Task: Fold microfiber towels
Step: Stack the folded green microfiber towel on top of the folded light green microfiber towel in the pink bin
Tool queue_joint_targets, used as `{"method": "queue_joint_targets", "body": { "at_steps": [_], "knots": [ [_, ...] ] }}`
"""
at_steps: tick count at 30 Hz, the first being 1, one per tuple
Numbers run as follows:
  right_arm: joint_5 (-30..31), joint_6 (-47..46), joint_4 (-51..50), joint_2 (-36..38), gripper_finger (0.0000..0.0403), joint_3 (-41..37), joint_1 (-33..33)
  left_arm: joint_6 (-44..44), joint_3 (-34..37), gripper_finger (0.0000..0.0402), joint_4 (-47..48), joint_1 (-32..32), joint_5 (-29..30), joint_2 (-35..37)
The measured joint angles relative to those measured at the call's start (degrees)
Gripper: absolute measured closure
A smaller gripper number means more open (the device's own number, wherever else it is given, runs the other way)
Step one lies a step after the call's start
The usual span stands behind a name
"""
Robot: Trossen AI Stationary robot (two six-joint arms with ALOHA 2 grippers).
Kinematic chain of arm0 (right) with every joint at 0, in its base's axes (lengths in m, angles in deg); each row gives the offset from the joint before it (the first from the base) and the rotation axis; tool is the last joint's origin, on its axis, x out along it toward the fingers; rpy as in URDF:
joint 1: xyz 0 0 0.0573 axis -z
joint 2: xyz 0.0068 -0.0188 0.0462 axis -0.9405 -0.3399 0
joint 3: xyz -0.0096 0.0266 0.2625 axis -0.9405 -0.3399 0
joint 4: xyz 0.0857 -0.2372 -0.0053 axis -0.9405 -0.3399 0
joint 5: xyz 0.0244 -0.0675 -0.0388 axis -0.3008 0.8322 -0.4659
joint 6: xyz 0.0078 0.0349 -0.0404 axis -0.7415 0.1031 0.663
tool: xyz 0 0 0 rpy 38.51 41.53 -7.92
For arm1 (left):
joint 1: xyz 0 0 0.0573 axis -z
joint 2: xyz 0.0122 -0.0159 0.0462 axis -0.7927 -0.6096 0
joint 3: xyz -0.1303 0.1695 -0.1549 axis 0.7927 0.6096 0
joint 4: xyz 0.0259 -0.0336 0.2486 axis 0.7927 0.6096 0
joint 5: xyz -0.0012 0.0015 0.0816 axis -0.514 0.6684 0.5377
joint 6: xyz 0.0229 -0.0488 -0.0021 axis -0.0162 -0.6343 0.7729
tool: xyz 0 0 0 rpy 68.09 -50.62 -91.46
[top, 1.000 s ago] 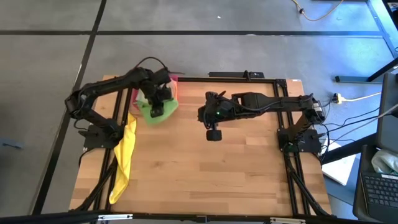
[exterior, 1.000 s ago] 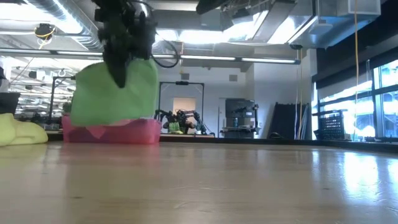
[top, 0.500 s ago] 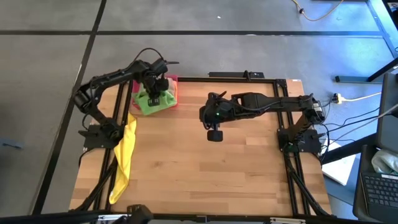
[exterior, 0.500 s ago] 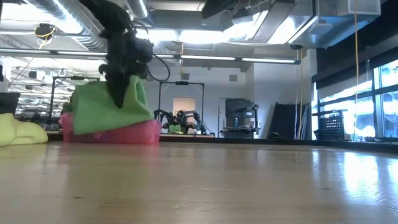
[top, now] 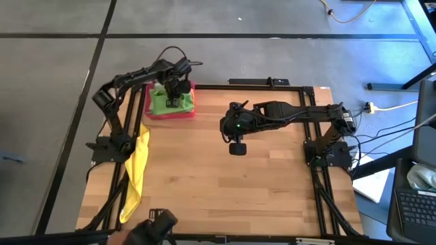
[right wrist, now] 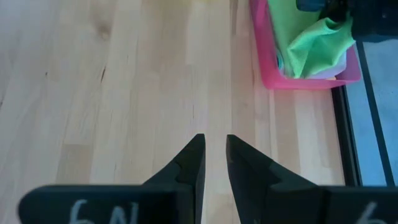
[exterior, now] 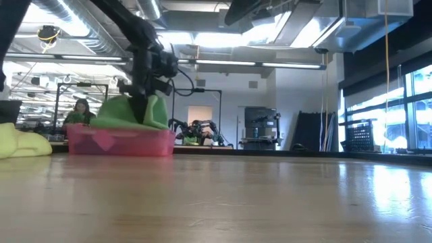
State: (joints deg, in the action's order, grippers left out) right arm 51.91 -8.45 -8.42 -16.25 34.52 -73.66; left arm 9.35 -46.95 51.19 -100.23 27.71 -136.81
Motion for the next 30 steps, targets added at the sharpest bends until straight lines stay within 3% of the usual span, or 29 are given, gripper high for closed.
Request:
{"method": "queue_joint_targets", "body": {
  "at_steps": [8, 12, 19, 25, 30],
  "knots": [
    [-0.02, -1.62, -1.43, -0.02, 0.0334, 0.00, 0.00, 0.28, -1.84, 0.0400, -0.07, -2.47, -0.70, -6.15],
    [-0.35, -3.03, -3.05, -0.02, 0.0334, -0.02, 0.00, 0.24, -1.84, 0.0377, -1.88, -2.45, -0.42, -6.73],
    [-1.59, -3.02, -3.43, -0.02, 0.0334, -0.02, 0.00, -1.87, -1.84, 0.0313, -6.81, -2.14, 10.46, -6.71],
    [-1.78, -2.88, -3.45, -0.02, 0.0334, -0.02, 0.00, -5.32, -1.84, 0.0292, -6.26, -1.82, 9.74, -6.71],
    [-2.60, -2.80, -3.50, -0.02, 0.0334, -0.02, 0.00, -7.01, -1.84, 0.0289, -6.65, -1.06, 12.55, -6.71]
  ]
}}
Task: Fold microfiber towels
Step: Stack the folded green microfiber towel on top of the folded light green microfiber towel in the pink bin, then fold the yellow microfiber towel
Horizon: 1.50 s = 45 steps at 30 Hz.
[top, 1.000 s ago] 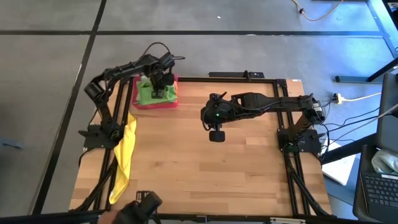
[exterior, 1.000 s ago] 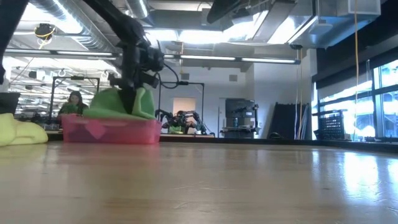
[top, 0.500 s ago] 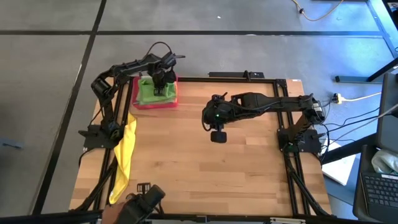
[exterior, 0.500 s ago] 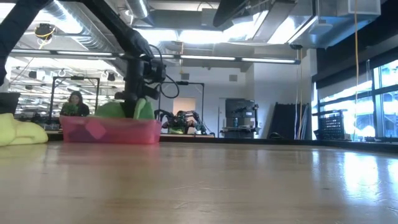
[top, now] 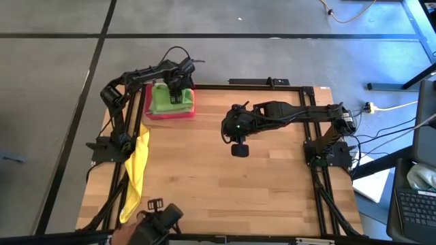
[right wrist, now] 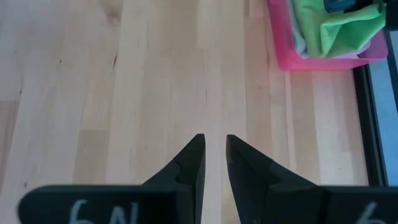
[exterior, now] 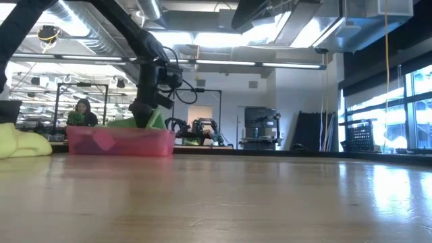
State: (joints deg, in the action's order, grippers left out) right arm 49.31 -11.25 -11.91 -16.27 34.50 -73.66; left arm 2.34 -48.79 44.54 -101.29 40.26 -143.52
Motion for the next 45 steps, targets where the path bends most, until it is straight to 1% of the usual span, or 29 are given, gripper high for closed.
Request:
{"method": "queue_joint_targets", "body": {
  "at_steps": [5, 10, 15, 17, 19, 26, 31, 36, 40, 42, 44, 45],
  "knots": [
    [-0.53, -0.01, -0.10, 0.00, 0.0334, 0.00, 0.00, -2.69, 0.02, 0.0289, -0.63, 0.12, 1.06, 0.61],
    [-1.51, 0.00, -0.56, 0.00, 0.0334, 0.00, 0.00, -3.09, 0.02, 0.0289, -3.25, -0.19, 1.12, 2.68],
    [-1.99, 0.09, -0.66, 0.00, 0.0334, 0.00, 0.00, -1.97, 0.00, 0.0289, -3.95, -1.27, -2.08, 3.93],
    [-2.03, 0.13, -0.66, 0.00, 0.0334, 0.00, 0.00, -1.93, 0.04, 0.0289, -2.10, -2.04, -3.68, 3.93],
    [-2.05, 0.04, -0.66, 0.00, 0.0334, 0.00, 0.00, -1.95, 0.07, 0.0289, -1.08, -2.69, -4.04, 3.81],
    [-2.08, -0.09, -0.63, 0.00, 0.0334, 0.00, -0.04, -2.26, 0.07, 0.0289, 1.87, -4.56, -3.86, 3.72],
    [-2.08, -0.13, -0.58, 0.00, 0.0334, 0.00, -0.07, -4.93, 0.07, 0.0289, 5.06, -4.93, -3.13, 5.05],
    [-2.08, 0.01, 0.20, 0.00, 0.0334, 0.00, -0.07, -8.56, 0.07, 0.0289, 7.69, -5.07, -5.22, 9.93],
    [-2.01, 1.40, 1.37, 0.00, 0.0334, 0.00, 0.04, -13.07, 0.07, 0.0289, 9.56, -5.30, -6.61, 14.76],
    [-1.98, 1.48, 1.41, 0.00, 0.0334, 0.00, 0.27, -16.09, 0.34, 0.0289, 10.54, -5.26, -9.23, 16.96],
    [-1.99, 0.01, 1.46, 0.00, 0.0334, 0.00, 0.67, -18.66, 2.17, 0.0289, 9.76, -5.00, -13.81, 19.22],
    [-1.97, -0.83, 1.46, 0.00, 0.0334, 0.00, 0.91, -18.55, 3.77, 0.0289, 9.19, -4.79, -15.91, 20.17]
  ]
}}
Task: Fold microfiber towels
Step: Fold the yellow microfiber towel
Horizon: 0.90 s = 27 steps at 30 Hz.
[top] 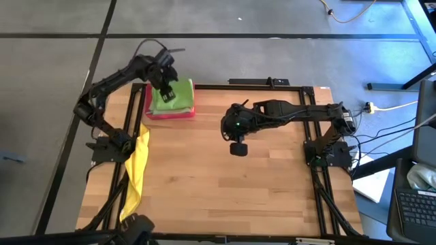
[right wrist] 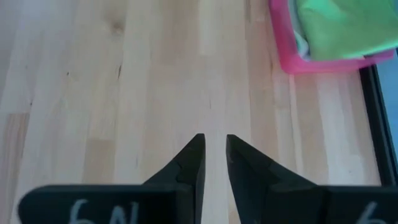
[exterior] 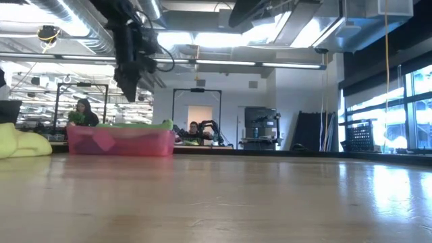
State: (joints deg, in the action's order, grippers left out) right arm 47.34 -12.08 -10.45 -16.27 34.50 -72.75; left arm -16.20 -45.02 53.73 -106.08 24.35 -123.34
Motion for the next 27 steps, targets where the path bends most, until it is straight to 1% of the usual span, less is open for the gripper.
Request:
{"method": "queue_joint_targets", "body": {
  "at_steps": [1, 3, 5, 7, 10, 12, 16, 18, 21, 23, 27],
  "knots": [
    [-0.01, -0.80, 0.00, 0.00, 0.0334, 0.00, 0.19, 0.94, 1.91, 0.0289, -0.69, 0.33, -0.92, 0.60],
    [0.00, -1.99, 0.00, 0.00, 0.0334, 0.00, 0.37, 5.07, 5.95, 0.0289, -1.77, 1.07, -0.93, 0.98],
    [-0.27, -2.38, 0.01, 0.00, 0.0334, 0.00, 0.34, 10.06, 9.29, 0.0289, -2.42, 1.24, -0.23, 0.97],
    [-1.43, -2.36, 0.07, 0.00, 0.0334, 0.00, 0.27, 12.20, 11.43, 0.0289, -4.42, 0.89, 0.85, 0.78],
    [-2.57, -2.52, 0.38, 0.00, 0.0334, 0.00, -0.02, 10.70, 13.02, 0.0289, -9.10, 0.57, 3.45, 0.30],
    [-2.96, -3.71, 1.06, 0.00, 0.0334, 0.00, -0.16, 9.80, 14.23, 0.0289, -13.03, 0.00, 4.00, 0.35],
    [-2.99, -5.69, 1.38, 0.00, 0.0334, 0.00, -0.23, 9.34, 18.91, 0.0289, -15.61, -1.23, 4.38, 0.35],
    [-2.98, -6.86, 1.47, 0.00, 0.0334, 0.00, -0.23, 9.32, 21.60, 0.0289, -14.91, -1.22, 4.53, 0.33],
    [-2.97, -8.40, 3.30, 0.00, 0.0334, 0.00, -0.23, 8.78, 24.06, 0.0289, -12.72, -1.10, 8.66, 0.33],
    [-2.97, -8.80, 5.12, 0.00, 0.0334, 0.00, -0.23, 8.82, 24.49, 0.0289, -10.56, -1.05, 11.31, 0.33],
    [-2.97, -8.15, 8.20, 0.00, 0.0334, 0.00, -0.23, 9.08, 23.84, 0.0289, -9.29, -1.43, 11.81, 0.77]
  ]
}}
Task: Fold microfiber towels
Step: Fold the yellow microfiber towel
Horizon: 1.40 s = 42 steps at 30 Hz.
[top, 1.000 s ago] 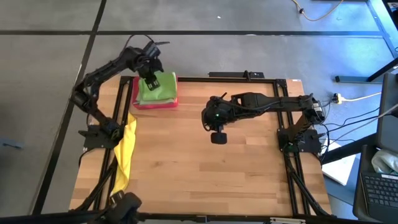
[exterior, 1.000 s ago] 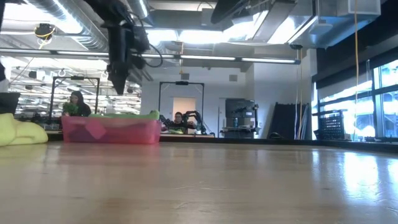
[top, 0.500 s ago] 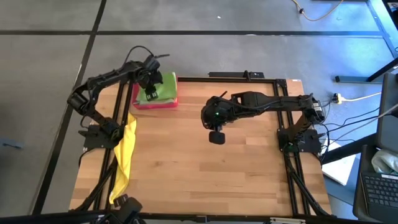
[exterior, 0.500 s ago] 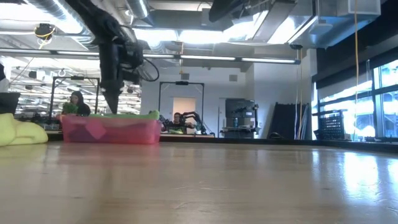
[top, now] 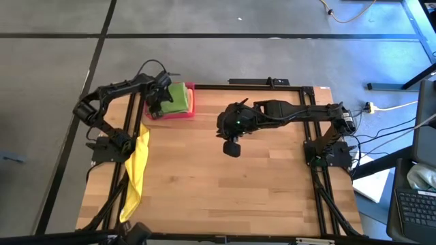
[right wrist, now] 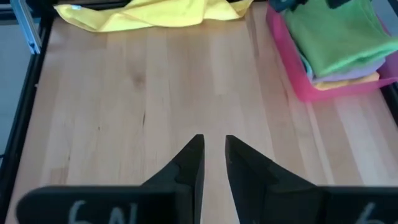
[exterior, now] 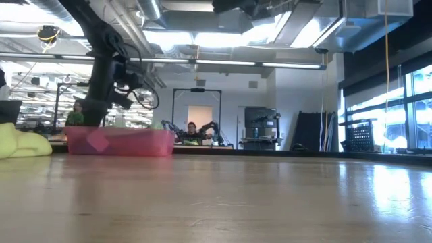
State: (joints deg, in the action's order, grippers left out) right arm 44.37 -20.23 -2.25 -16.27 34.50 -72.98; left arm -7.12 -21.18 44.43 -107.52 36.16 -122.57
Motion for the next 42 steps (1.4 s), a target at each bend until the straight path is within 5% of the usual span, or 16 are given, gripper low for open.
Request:
{"method": "queue_joint_targets", "body": {
  "at_steps": [11, 18, 23, 31, 42],
  "knots": [
    [0.02, 0.12, 0.44, 0.00, 0.0334, 0.00, 0.00, -0.73, -11.89, 0.0289, -1.23, 0.03, -3.14, 0.30],
    [0.26, -4.59, 2.36, 1.93, 0.0334, -0.02, 0.79, -15.29, -16.73, 0.0292, 2.79, 0.44, -17.12, 2.37],
    [0.31, -7.76, 4.61, 5.64, 0.0334, 0.18, 4.08, -27.57, -15.72, 0.0311, 5.71, 4.09, -15.38, 11.19],
    [-10.66, -4.10, -1.31, 5.66, 0.0334, -0.43, 9.04, -49.76, -11.55, 0.0340, 10.33, 16.91, -9.86, 25.43],
    [-26.62, 6.29, -6.79, 5.57, 0.0334, -0.68, 16.12, -77.68, -11.48, 0.0362, 30.47, 40.80, -4.69, 28.52]
  ]
}}
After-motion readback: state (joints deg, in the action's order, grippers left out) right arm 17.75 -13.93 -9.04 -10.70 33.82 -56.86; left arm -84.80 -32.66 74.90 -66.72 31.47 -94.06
